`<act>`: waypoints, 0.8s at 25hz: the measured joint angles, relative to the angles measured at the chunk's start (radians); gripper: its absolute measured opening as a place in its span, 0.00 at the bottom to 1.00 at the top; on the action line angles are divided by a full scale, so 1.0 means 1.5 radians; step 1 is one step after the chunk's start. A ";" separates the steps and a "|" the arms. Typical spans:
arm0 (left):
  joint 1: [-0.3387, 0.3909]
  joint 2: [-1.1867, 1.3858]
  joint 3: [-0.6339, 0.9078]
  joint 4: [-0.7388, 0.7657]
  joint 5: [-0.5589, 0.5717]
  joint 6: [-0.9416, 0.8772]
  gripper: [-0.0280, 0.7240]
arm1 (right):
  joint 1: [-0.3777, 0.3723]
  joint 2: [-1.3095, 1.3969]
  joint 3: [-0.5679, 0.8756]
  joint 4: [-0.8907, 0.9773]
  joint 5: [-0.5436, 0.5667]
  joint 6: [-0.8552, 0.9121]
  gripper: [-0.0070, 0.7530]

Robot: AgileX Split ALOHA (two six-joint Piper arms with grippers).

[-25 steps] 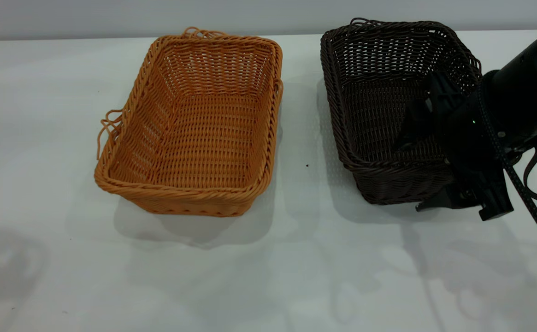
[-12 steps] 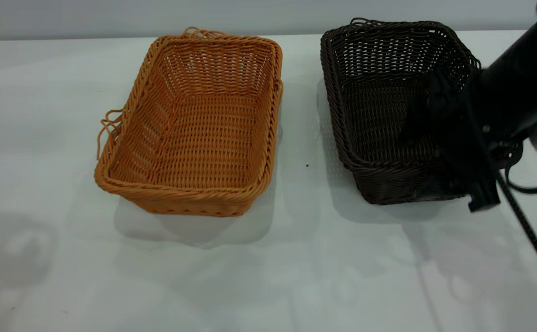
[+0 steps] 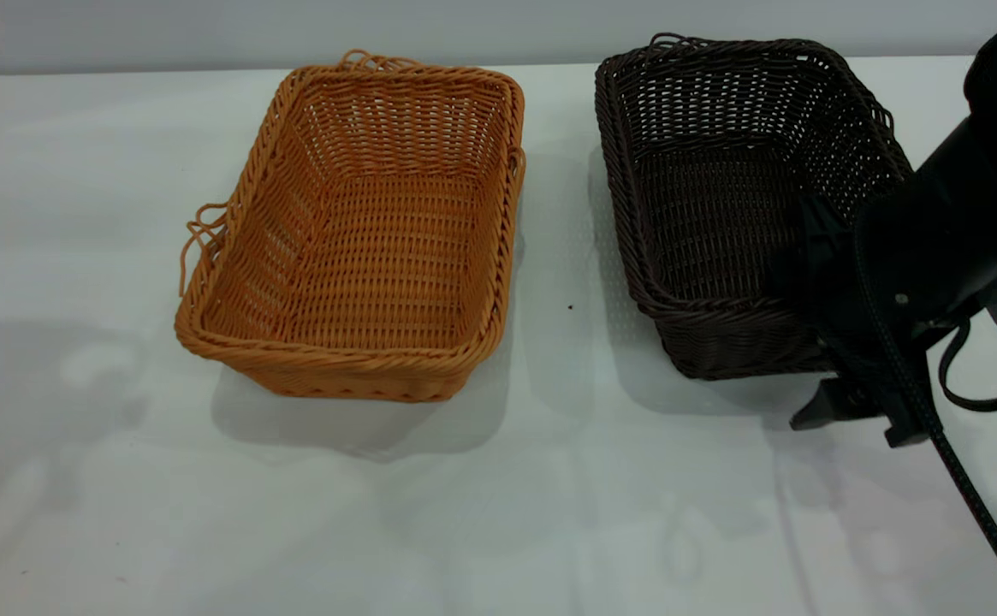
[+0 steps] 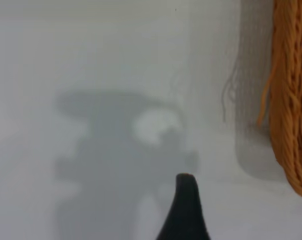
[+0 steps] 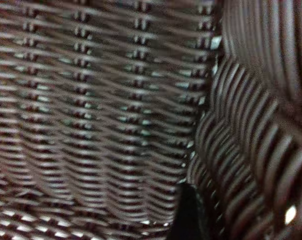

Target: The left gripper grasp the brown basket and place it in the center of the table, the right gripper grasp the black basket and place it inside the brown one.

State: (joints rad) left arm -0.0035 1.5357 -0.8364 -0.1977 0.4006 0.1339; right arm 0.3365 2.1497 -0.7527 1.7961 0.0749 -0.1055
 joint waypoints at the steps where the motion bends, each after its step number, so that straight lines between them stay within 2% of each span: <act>1: 0.000 0.020 -0.011 -0.003 -0.011 0.005 0.77 | -0.001 0.001 0.000 0.000 0.000 -0.002 0.67; 7: -0.019 0.174 -0.115 -0.061 -0.049 0.032 0.77 | -0.001 0.002 0.000 0.000 0.001 -0.005 0.67; 20: -0.130 0.413 -0.305 -0.083 -0.062 0.040 0.77 | -0.001 0.002 0.000 0.000 0.006 -0.006 0.67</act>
State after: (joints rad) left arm -0.1981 2.1546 -1.2941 -0.3229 0.3080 0.1944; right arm 0.3357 2.1529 -0.7527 1.7967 0.0838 -0.1138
